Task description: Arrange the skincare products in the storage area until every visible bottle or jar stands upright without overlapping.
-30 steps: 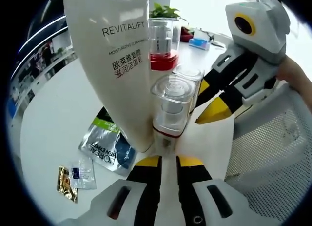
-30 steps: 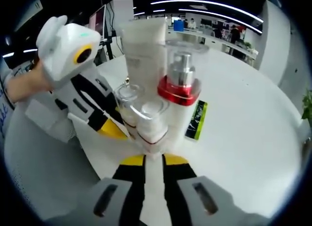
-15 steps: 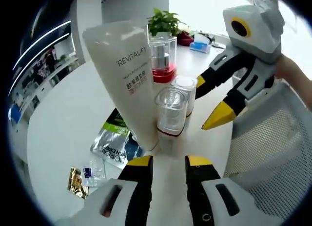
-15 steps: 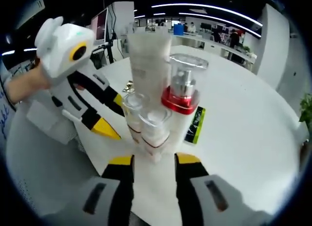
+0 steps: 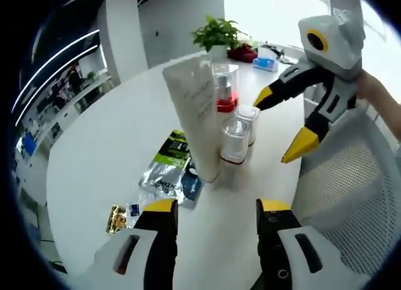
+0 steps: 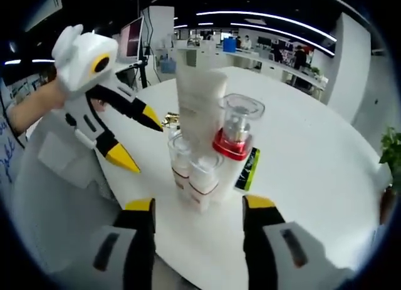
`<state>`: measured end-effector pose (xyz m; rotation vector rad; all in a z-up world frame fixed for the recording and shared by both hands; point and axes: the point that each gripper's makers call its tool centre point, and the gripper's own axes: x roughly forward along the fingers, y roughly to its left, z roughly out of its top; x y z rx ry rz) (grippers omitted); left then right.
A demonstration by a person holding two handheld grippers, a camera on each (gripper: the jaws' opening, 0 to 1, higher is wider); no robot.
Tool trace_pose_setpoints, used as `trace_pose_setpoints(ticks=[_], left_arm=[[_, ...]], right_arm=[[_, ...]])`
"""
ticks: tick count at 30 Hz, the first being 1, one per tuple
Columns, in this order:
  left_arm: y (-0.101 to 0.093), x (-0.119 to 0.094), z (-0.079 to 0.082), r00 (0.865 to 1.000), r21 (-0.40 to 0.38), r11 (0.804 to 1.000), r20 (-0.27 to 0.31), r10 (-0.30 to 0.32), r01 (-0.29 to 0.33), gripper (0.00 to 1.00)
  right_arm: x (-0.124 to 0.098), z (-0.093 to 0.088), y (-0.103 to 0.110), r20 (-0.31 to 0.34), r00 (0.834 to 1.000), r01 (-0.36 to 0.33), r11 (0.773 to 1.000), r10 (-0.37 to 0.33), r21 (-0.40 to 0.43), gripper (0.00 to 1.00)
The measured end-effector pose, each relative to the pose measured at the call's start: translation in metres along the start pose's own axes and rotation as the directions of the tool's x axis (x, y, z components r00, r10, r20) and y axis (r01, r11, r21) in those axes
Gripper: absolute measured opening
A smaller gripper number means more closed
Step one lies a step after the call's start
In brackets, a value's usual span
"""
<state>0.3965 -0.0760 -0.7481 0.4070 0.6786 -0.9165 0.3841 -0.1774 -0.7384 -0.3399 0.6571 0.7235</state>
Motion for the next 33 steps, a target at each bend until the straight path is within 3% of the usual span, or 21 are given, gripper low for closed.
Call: trace_pose_setpoints(ticks=[6, 16, 19, 28, 33], left_arm=[[0.003, -0.013, 0.004, 1.0, 0.007, 1.0, 0.012, 0.019, -0.019, 0.57], [0.009, -0.04, 0.009, 0.998, -0.009, 0.999, 0.038, 0.054, -0.054, 0.69], [0.012, -0.047, 0.008, 0.996, -0.013, 0.997, 0.046, 0.07, -0.07, 0.69], [0.012, -0.068, -0.002, 0.994, -0.085, 0.993, 0.058, 0.091, -0.086, 0.82], [0.008, -0.08, -0.007, 0.993, -0.086, 0.992, 0.065, 0.099, -0.093, 0.89]], right_arm=[[-0.006, 0.008, 0.0, 0.03, 1.0, 0.005, 1.0, -0.006, 0.022, 0.74], [-0.016, 0.018, 0.005, 0.055, 0.999, -0.001, 1.0, 0.002, -0.019, 0.84], [-0.018, 0.02, 0.007, 0.056, 0.998, -0.002, 1.0, 0.003, -0.026, 0.86], [-0.028, 0.021, 0.014, 0.074, 0.997, -0.003, 0.999, 0.006, -0.042, 0.96], [-0.034, 0.023, 0.019, 0.079, 0.997, 0.001, 0.998, 0.003, -0.055, 0.98]])
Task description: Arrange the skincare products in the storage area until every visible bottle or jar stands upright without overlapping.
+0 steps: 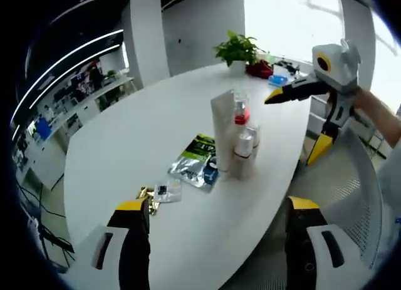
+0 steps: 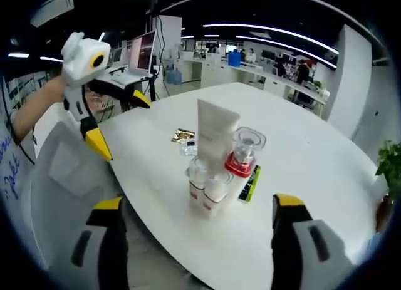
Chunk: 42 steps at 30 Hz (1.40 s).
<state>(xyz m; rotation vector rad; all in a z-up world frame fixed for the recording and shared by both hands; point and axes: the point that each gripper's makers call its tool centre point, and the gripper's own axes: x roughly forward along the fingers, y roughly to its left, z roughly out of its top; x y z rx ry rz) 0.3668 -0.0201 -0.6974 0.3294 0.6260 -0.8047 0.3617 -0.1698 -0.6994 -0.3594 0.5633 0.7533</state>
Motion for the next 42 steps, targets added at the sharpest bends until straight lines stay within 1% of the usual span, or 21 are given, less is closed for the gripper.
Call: trace_pose_setpoints(ticks=[6, 12, 21, 26, 30, 38, 42], left_arm=[[0.005, -0.01, -0.006, 1.0, -0.009, 1.0, 0.006, 0.011, -0.011, 0.95], [0.01, -0.018, -0.015, 1.0, -0.025, 0.999, 0.002, 0.024, -0.024, 0.96], [0.02, -0.022, -0.012, 0.999, -0.03, 0.999, 0.012, 0.029, -0.029, 0.97], [0.022, -0.018, -0.012, 1.0, -0.022, 1.0, 0.016, 0.01, -0.01, 0.97], [0.024, -0.015, -0.014, 1.0, -0.024, 1.0, 0.021, -0.01, 0.01, 0.97], [0.029, -0.007, -0.013, 0.998, -0.011, 0.998, 0.027, -0.055, 0.055, 0.97], [0.035, -0.01, -0.013, 0.998, 0.01, 0.998, 0.022, -0.064, 0.063, 0.97]], right_arm=[[-0.01, 0.002, 0.008, 0.005, 1.0, 0.006, 1.0, -0.006, -0.03, 0.99], [-0.01, -0.001, 0.01, 0.001, 1.0, 0.016, 1.0, -0.016, -0.027, 0.99], [-0.008, 0.004, 0.005, -0.002, 0.999, 0.037, 0.999, -0.037, -0.024, 1.0], [-0.01, 0.005, -0.002, -0.006, 0.998, 0.064, 0.998, -0.064, -0.013, 1.0], [-0.009, 0.003, -0.007, -0.023, 0.996, 0.088, 0.996, -0.088, -0.007, 1.0], [-0.008, 0.004, -0.005, -0.04, 0.993, 0.116, 0.993, -0.115, 0.011, 1.0], [-0.006, 0.005, -0.004, -0.059, 0.991, 0.122, 0.992, -0.12, 0.026, 1.0]])
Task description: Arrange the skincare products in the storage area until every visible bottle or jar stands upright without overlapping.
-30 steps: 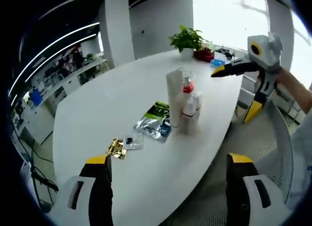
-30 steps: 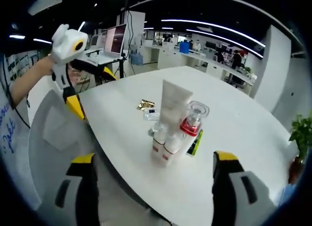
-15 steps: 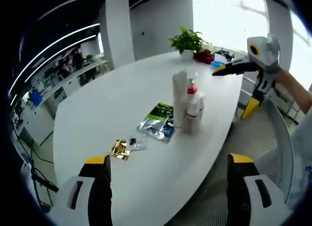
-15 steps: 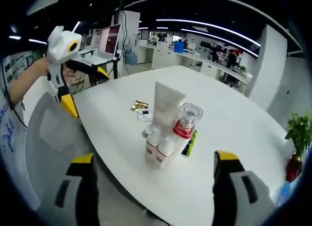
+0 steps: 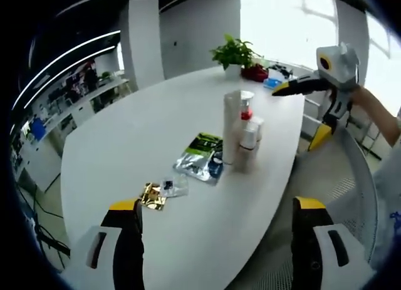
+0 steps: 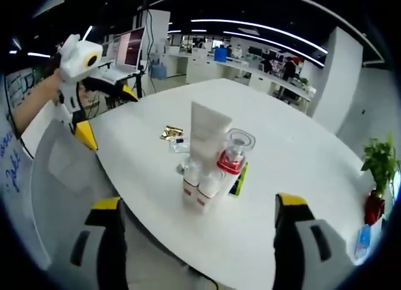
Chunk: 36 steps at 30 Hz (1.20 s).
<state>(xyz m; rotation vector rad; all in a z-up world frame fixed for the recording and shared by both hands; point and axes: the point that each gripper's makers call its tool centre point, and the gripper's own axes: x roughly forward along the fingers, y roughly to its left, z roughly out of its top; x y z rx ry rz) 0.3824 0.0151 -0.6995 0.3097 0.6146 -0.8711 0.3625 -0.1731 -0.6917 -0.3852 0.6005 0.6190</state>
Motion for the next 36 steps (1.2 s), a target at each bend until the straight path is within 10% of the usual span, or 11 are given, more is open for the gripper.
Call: trace_pose_setpoints(ticks=[20, 36], left_arm=[[0.004, -0.016, -0.02, 0.997, 0.06, 0.996, -0.034, -0.067, 0.069, 0.97], [0.0, 0.005, -0.003, 1.0, -0.06, 0.998, -0.009, -0.018, 0.017, 0.97]], right_arm=[[0.004, 0.011, 0.005, -0.03, 0.999, 0.029, 0.999, -0.027, 0.046, 1.0], [0.004, 0.001, -0.027, -0.041, 0.998, -0.055, 0.998, 0.054, -0.016, 1.0]])
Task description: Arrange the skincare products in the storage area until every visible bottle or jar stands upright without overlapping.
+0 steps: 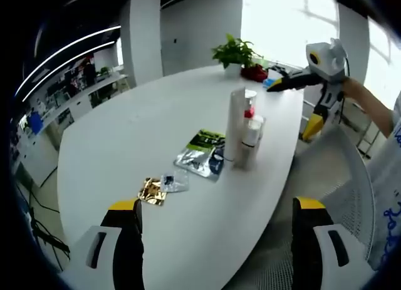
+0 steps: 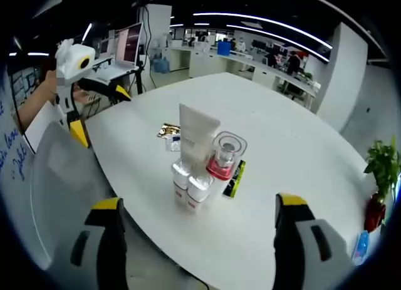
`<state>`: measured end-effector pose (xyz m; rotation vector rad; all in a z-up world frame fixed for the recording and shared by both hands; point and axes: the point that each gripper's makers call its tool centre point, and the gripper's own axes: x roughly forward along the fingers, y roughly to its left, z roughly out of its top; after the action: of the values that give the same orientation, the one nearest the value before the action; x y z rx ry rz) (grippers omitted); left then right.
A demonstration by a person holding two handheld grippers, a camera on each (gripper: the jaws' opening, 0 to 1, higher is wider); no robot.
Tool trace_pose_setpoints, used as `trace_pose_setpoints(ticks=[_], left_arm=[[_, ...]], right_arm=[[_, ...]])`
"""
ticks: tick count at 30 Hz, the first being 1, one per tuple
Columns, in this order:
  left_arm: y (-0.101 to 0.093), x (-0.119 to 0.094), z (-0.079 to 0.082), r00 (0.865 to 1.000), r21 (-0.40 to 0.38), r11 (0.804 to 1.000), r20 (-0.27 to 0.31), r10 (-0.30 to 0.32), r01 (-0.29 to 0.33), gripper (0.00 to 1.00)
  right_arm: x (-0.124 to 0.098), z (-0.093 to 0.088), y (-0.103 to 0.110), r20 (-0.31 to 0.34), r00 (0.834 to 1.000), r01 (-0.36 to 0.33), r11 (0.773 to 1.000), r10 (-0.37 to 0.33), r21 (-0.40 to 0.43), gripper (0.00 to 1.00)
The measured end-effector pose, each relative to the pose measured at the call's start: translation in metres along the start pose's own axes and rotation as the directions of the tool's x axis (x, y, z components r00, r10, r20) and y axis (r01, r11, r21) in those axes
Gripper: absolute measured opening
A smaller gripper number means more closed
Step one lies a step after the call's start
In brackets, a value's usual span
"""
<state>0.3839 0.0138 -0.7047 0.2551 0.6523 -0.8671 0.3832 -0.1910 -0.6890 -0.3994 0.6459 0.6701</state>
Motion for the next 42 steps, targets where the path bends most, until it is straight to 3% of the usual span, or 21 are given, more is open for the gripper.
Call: trace_pose_setpoints(ticks=[12, 21, 32, 42], left_arm=[[0.013, 0.026, 0.003, 0.998, -0.047, 0.998, -0.052, 0.039, -0.042, 0.97], [0.014, 0.047, 0.001, 0.995, -0.028, 0.999, -0.095, 0.014, -0.017, 0.97], [0.019, 0.074, 0.01, 0.996, -0.044, 0.999, -0.094, 0.006, -0.011, 0.97], [0.031, 0.096, 0.011, 0.992, -0.038, 0.999, -0.125, 0.029, -0.034, 0.97]], right_arm=[[0.013, -0.008, -0.032, 0.0, 0.998, -0.061, 0.998, 0.061, -0.02, 1.0], [0.032, -0.018, -0.055, -0.03, 0.995, -0.1, 0.994, 0.099, -0.039, 1.0], [0.057, -0.024, -0.081, -0.057, 0.988, -0.145, 0.988, 0.141, -0.061, 0.99], [0.082, -0.03, -0.095, -0.084, 0.981, -0.183, 0.98, 0.177, -0.075, 0.9]])
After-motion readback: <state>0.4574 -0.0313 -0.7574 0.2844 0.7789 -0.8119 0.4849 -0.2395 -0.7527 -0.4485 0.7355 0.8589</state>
